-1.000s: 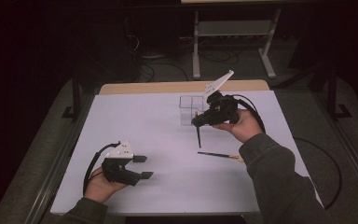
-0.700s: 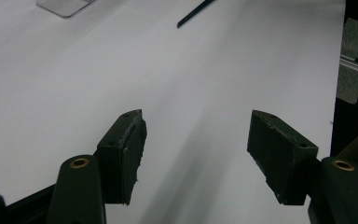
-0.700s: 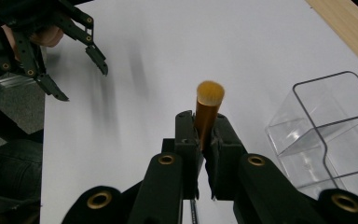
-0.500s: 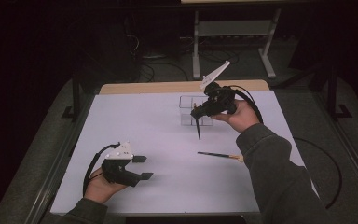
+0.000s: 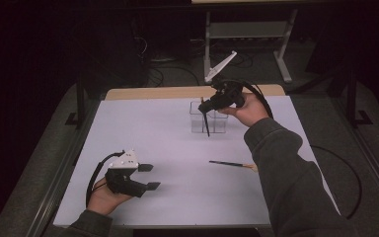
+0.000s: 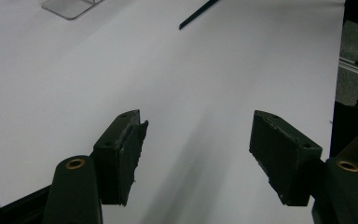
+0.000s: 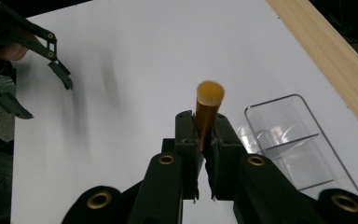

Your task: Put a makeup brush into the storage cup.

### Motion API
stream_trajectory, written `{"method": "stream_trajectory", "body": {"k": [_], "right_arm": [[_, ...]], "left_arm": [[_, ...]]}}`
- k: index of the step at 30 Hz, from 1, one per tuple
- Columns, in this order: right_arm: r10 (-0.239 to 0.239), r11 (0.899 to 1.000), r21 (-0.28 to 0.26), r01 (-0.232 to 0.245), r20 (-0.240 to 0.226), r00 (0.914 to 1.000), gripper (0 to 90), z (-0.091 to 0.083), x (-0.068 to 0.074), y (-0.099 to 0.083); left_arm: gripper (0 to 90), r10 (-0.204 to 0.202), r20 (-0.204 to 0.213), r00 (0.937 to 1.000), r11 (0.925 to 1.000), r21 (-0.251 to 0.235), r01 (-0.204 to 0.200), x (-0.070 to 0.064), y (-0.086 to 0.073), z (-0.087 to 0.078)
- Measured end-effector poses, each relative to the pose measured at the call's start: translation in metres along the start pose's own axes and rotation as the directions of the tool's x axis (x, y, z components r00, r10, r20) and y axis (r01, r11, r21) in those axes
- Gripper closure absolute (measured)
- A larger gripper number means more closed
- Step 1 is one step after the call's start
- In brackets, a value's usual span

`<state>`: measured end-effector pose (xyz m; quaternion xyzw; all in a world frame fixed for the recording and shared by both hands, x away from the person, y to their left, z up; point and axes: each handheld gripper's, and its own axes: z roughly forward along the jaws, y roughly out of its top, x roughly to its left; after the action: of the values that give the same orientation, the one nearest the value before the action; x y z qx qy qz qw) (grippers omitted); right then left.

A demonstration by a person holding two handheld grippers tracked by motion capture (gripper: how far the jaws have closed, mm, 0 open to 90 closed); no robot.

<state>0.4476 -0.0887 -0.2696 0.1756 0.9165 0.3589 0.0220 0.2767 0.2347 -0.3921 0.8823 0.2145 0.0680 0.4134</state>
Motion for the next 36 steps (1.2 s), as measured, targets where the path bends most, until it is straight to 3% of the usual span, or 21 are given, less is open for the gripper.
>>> {"method": "stream_trajectory", "body": {"k": [18, 36], "right_arm": [[-0.004, 1.000, -0.003, 0.004, 0.042, 0.9991, 83.0, 0.003, -0.026, 0.028], [-0.003, 1.000, -0.013, 0.004, 0.069, 0.9976, 82.9, 0.005, -0.040, 0.051]], "left_arm": [[32.5, -0.011, -0.011, 0.9999, 0.9998, -0.014, 0.011, 0.003, 0.001, -0.002], [31.7, -0.032, -0.009, 0.9994, 0.9994, -0.016, 0.032, 0.005, -0.003, -0.003]]}}
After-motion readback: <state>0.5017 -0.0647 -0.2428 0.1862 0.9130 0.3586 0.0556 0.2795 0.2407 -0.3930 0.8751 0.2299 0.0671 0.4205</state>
